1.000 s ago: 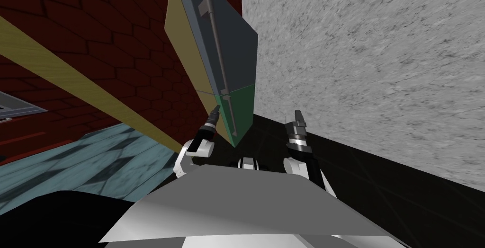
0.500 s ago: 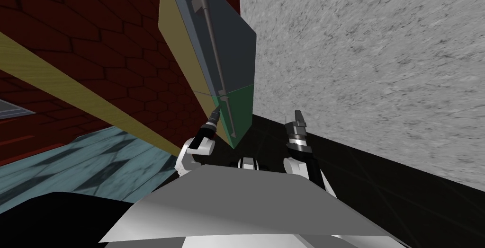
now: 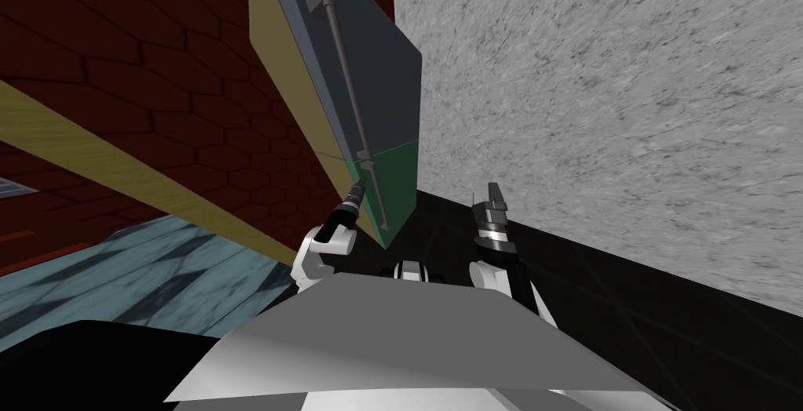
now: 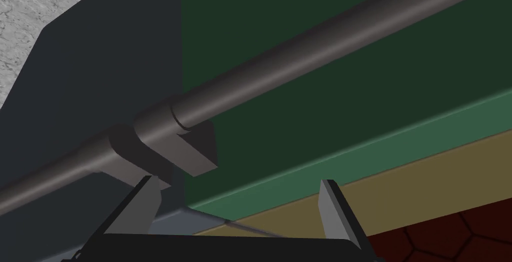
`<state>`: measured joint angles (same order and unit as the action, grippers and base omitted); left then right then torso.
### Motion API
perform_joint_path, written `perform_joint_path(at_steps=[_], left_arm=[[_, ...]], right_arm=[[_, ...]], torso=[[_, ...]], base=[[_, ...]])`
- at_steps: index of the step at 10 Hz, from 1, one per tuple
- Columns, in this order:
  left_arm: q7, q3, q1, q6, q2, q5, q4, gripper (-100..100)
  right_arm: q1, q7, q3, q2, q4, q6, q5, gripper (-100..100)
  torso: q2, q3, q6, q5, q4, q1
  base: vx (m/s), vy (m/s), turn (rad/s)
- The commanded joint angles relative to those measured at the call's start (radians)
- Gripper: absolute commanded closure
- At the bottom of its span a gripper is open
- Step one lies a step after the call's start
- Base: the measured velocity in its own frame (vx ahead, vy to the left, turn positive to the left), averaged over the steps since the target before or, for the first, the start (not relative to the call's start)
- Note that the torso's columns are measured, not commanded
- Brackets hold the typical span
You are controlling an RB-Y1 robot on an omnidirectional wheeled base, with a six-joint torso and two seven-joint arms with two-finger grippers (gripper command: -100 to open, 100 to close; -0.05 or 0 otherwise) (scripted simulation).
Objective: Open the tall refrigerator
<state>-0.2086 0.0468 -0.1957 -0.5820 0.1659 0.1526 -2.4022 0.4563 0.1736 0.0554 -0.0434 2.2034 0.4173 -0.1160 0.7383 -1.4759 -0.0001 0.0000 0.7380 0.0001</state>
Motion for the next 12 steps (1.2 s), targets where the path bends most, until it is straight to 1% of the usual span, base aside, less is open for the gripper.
perform_joint_path(at_steps=[1, 2, 3, 4, 5, 6, 7, 8, 9, 10, 12], left_arm=[[-0.005, 0.000, 0.014, -0.061, 0.000, 0.003, -0.005, -100], [-0.009, 0.001, 0.026, -0.099, 0.002, 0.006, -0.009, -100], [-0.009, 0.001, 0.026, -0.108, 0.002, 0.006, -0.009, -100], [-0.014, 0.001, 0.039, -0.147, 0.004, 0.009, -0.015, -100], [-0.014, 0.001, 0.039, -0.153, 0.004, 0.009, -0.015, -100], [-0.018, 0.001, 0.050, -0.192, 0.008, 0.012, -0.023, -100], [-0.018, 0.001, 0.050, -0.197, 0.008, 0.012, -0.023, -100], [-0.022, 0.002, 0.061, -0.237, 0.013, 0.015, -0.032, -100], [-0.025, 0.002, 0.071, -0.262, 0.020, 0.017, -0.044, -100], [-0.025, 0.002, 0.071, -0.277, 0.020, 0.017, -0.044, -100], [-0.031, 0.003, 0.089, -0.340, 0.036, 0.022, -0.076, -100]], right_arm=[[0.000, 0.000, 0.000, 0.000, 0.000, 0.000, 0.000, 0], [0.000, 0.000, 0.000, 0.000, 0.000, 0.000, 0.000, 0], [0.000, 0.000, 0.000, 0.000, 0.000, 0.000, 0.000, 0], [0.000, 0.000, 0.000, 0.000, 0.000, 0.000, 0.000, 0], [0.000, 0.000, 0.000, 0.000, 0.000, 0.000, 0.000, 0], [0.000, 0.000, 0.000, 0.000, 0.000, 0.000, 0.000, 0], [0.000, 0.000, 0.000, 0.000, 0.000, 0.000, 0.000, 0], [0.000, 0.000, 0.000, 0.000, 0.000, 0.000, 0.000, 0], [0.000, 0.000, 0.000, 0.000, 0.000, 0.000, 0.000, 0], [0.000, 0.000, 0.000, 0.000, 0.000, 0.000, 0.000, 0], [0.000, 0.000, 0.000, 0.000, 0.000, 0.000, 0.000, 0]], torso=[[0.000, 0.000, 0.000, 0.000, 0.000, 0.000], [0.000, 0.000, 0.000, 0.000, 0.000, 0.000], [-0.001, 0.000, 0.000, 0.000, 0.000, 0.000], [0.000, 0.000, 0.000, 0.000, 0.000, 0.000], [0.000, 0.000, 0.000, 0.000, 0.000, 0.000], [0.000, 0.000, 0.000, 0.000, 0.000, 0.000], [0.000, 0.000, 0.000, 0.000, 0.000, 0.000], [0.000, 0.000, 0.000, 0.000, 0.000, 0.000], [0.000, 0.000, 0.000, 0.000, 0.000, 0.000], [-0.002, -0.001, 0.000, 0.000, 0.000, 0.000], [-0.005, -0.004, 0.002, -0.001, -0.001, 0.000]], base=[[0.041, -0.013, -0.019], [0.053, -0.015, -0.035], [0.042, -0.010, -0.017], [0.044, -0.015, -0.031], [0.041, -0.010, -0.016], [0.046, -0.007, -0.026], [0.039, -0.009, -0.020], [0.045, -0.012, -0.026], [0.073, -0.013, -0.045], [0.049, -0.012, -0.003], [0.028, -0.013, -0.023]])
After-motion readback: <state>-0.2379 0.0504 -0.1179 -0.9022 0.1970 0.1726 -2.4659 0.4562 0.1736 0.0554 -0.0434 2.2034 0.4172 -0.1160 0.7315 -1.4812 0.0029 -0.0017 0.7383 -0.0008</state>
